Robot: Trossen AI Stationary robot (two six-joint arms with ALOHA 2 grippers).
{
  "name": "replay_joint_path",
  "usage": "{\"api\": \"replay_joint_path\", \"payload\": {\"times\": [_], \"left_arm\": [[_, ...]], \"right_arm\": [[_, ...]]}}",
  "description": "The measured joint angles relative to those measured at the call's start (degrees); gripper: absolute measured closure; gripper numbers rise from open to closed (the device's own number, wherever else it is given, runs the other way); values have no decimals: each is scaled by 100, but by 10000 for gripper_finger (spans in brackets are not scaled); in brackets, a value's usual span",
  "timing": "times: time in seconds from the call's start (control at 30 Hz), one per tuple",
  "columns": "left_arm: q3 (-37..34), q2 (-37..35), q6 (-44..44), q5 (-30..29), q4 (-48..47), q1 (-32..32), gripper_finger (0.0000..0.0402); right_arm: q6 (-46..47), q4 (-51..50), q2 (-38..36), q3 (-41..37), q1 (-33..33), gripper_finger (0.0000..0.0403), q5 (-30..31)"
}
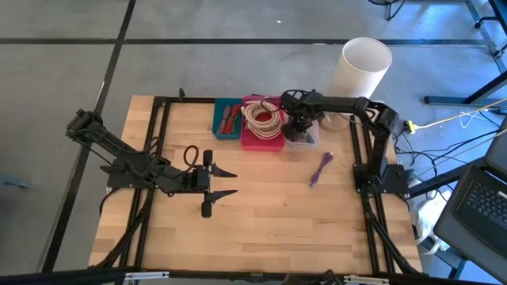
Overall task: Pick & Place USB Port
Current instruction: Put the white patterned charger cable into the transparent bin, then put the purple charger cable into the blue bin
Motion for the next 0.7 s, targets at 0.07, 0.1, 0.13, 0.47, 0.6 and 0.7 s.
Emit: {"api": "replay_joint_path", "payload": {"times": [0.07, 0.1, 0.13, 0.47, 0.6, 0.7], "left_arm": [[0, 0, 2, 2, 0, 0, 203], [0, 0, 15, 1, 0, 1, 203], [0, 0, 65, 2, 0, 10, 203], [0, 0, 105, 12, -1, 134, 203], [2, 0, 36, 13, -114, 138, 203], [2, 0, -73, 13, -309, 138, 203]], "right_arm": [[-2, 112, -86, -13, 2, 369, 134], [-18, 170, -137, -19, 2, 356, 210], [-27, 201, -218, -22, 15, 342, 279], [0, -64, -1102, -22, 360, 264, 671], [-129, -717, -1729, -19, 1073, 262, 921], [-66, -1281, -2258, -179, 1831, 261, 921]]}}
